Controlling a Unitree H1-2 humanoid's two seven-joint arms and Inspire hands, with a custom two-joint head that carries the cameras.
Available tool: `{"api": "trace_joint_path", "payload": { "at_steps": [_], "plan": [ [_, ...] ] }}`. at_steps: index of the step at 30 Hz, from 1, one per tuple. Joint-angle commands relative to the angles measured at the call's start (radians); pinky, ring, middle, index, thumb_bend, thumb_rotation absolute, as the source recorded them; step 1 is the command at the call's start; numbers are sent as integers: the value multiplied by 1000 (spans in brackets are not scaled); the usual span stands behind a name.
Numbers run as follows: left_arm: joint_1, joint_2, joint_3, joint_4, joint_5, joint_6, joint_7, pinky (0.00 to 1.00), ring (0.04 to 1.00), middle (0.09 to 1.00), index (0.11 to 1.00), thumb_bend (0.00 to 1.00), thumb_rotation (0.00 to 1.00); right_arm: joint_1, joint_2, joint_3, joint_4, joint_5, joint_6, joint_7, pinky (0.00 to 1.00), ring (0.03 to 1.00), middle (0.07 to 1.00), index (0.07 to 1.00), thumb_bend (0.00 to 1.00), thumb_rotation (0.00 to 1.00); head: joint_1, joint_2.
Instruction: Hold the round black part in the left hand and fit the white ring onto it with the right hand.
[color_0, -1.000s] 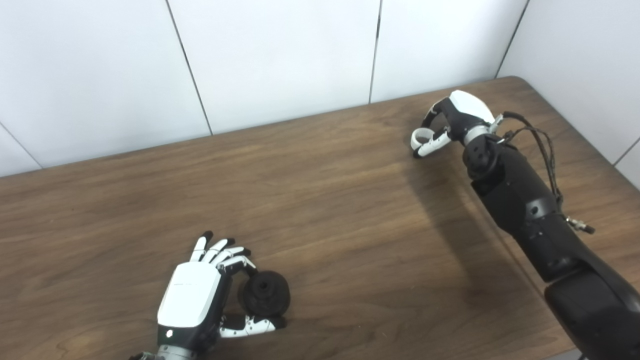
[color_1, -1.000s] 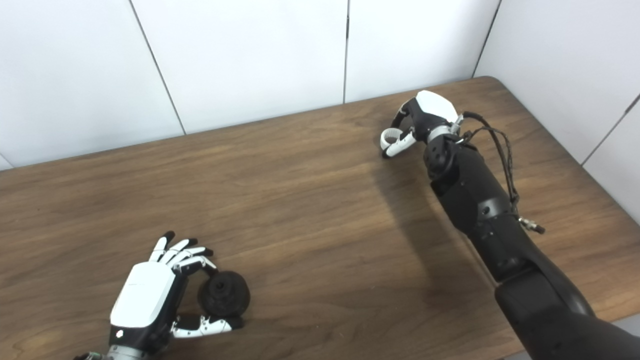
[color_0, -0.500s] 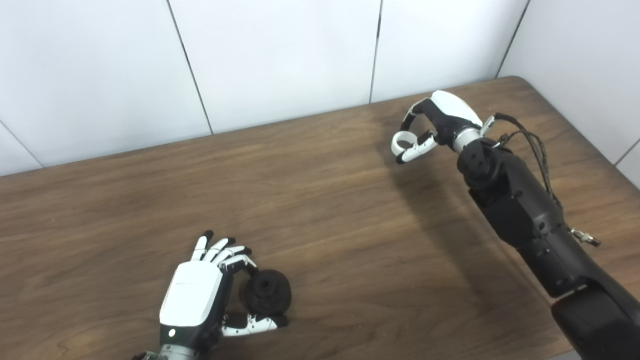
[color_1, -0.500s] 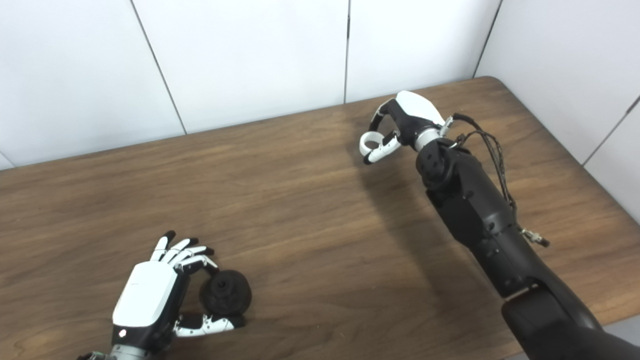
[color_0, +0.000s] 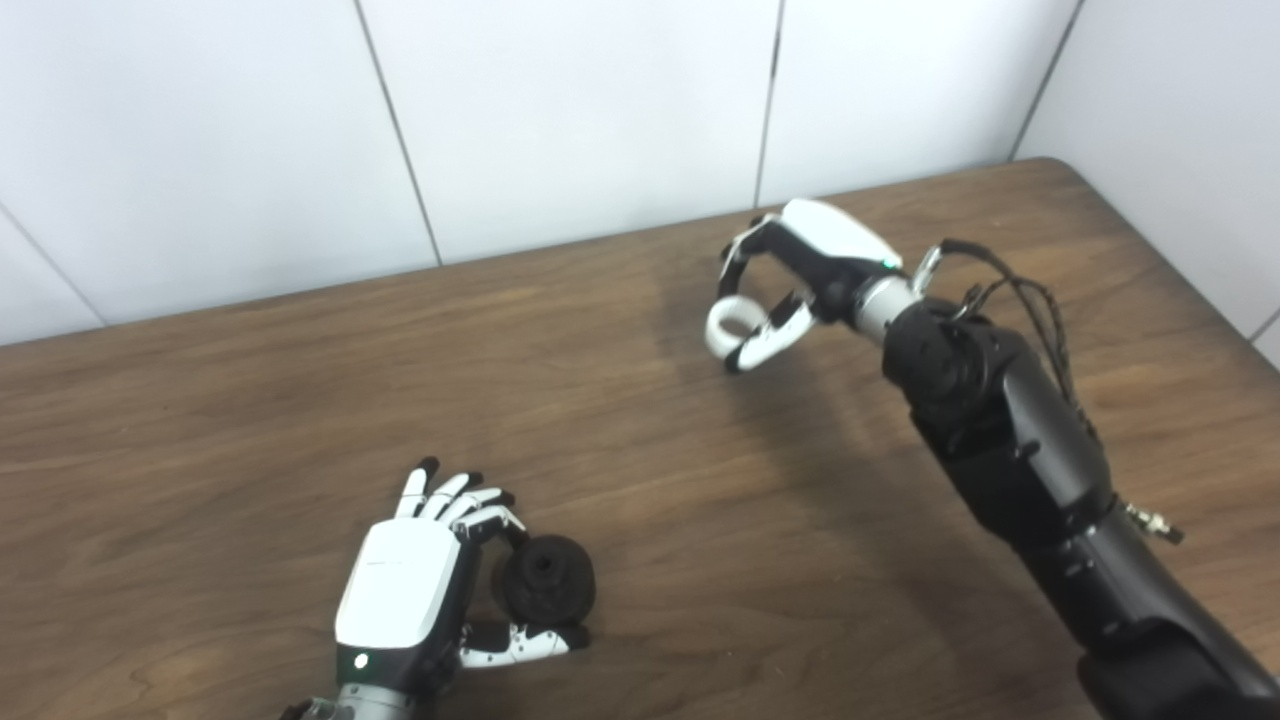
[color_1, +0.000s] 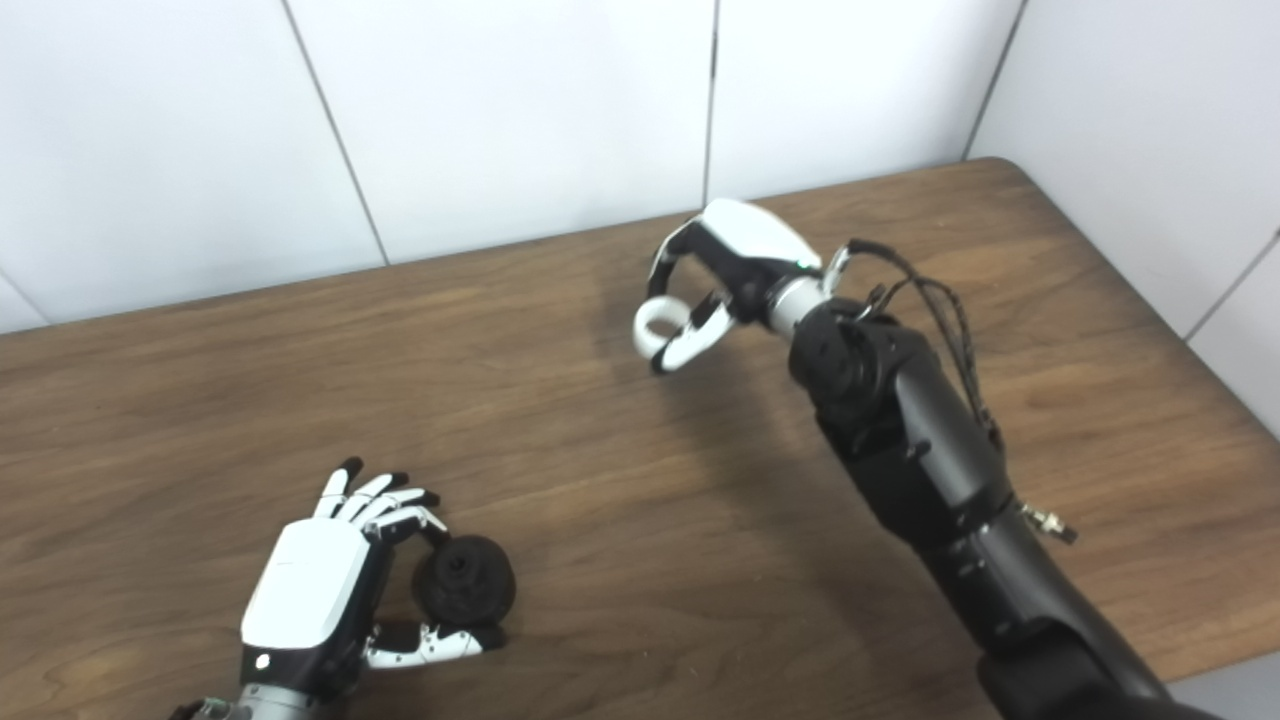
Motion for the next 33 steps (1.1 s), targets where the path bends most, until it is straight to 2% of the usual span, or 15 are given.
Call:
{"api": "trace_joint_path", "payload": {
  "at_steps": [1,8,16,25,33],
  "plan": [
    [6,-5,-17,1,37,15,-21,1000,876,770,484,525,57,-33,3,-8,-66,-22,0,19,1000,958,816,484,523,131,9,1],
    [3,-27,-38,3,59,34,-24,1000,881,773,485,525,57,-17,40,25,-172,-36,0,128,1000,977,838,484,523,131,68,10],
    [0,-51,-56,0,72,58,-29,1000,882,775,485,525,58,-15,50,60,-251,-15,-6,190,1000,974,829,483,524,132,140,19],
    [-2,-66,-69,-9,92,85,-47,1000,895,779,485,525,58,-13,61,110,-311,-11,-9,237,1000,958,818,482,524,133,168,32],
    [-7,-69,-74,-6,89,90,-40,1000,893,776,485,525,57,20,114,128,-364,-49,-1,315,1000,965,834,483,523,132,180,44]
  ]
}}
